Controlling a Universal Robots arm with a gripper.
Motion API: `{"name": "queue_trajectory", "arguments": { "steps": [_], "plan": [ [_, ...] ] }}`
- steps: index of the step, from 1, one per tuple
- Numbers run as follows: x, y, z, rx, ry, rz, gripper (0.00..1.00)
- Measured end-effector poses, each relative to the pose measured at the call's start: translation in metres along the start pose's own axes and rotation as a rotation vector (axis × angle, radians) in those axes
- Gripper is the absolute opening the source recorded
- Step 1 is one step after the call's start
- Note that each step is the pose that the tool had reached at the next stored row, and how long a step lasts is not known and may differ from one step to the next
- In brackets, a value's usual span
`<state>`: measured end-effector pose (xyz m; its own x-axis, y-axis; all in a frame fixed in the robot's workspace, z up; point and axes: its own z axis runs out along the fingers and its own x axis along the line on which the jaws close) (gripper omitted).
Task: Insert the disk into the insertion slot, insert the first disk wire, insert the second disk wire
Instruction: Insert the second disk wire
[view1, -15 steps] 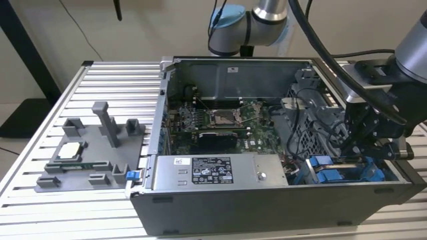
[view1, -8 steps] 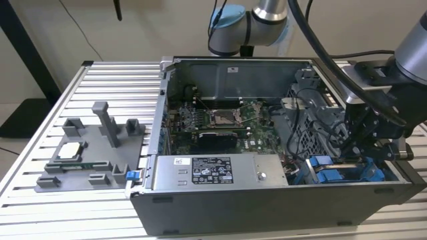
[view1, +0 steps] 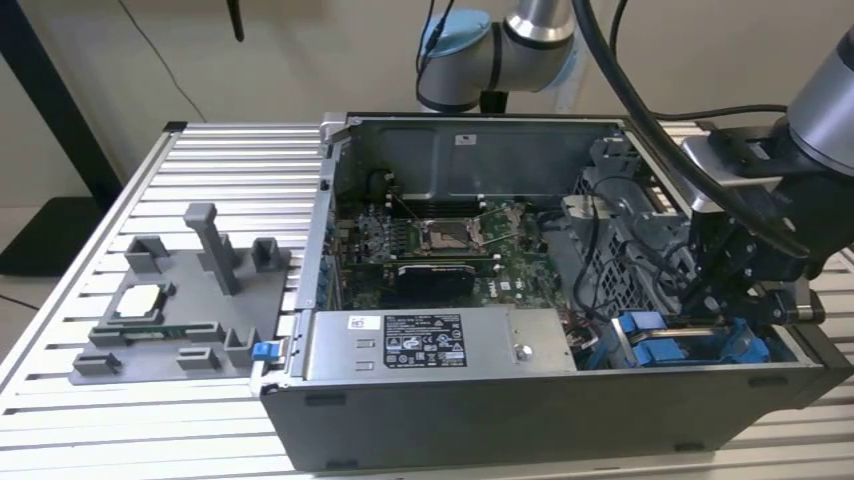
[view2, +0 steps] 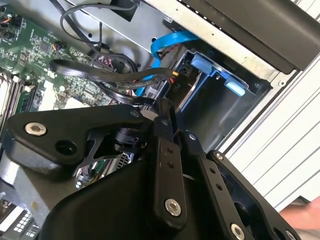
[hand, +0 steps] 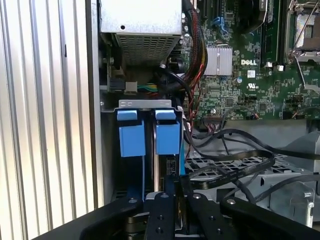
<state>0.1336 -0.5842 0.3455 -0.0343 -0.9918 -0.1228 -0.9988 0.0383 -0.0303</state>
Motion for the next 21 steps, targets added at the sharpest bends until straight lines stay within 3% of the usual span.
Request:
{"name": "queue_trajectory", "arguments": {
  "steps": [21],
  "plan": [
    [0.0025,-0.0005,0.0062,0.0,0.002,0.0,0.0]
  ]
}}
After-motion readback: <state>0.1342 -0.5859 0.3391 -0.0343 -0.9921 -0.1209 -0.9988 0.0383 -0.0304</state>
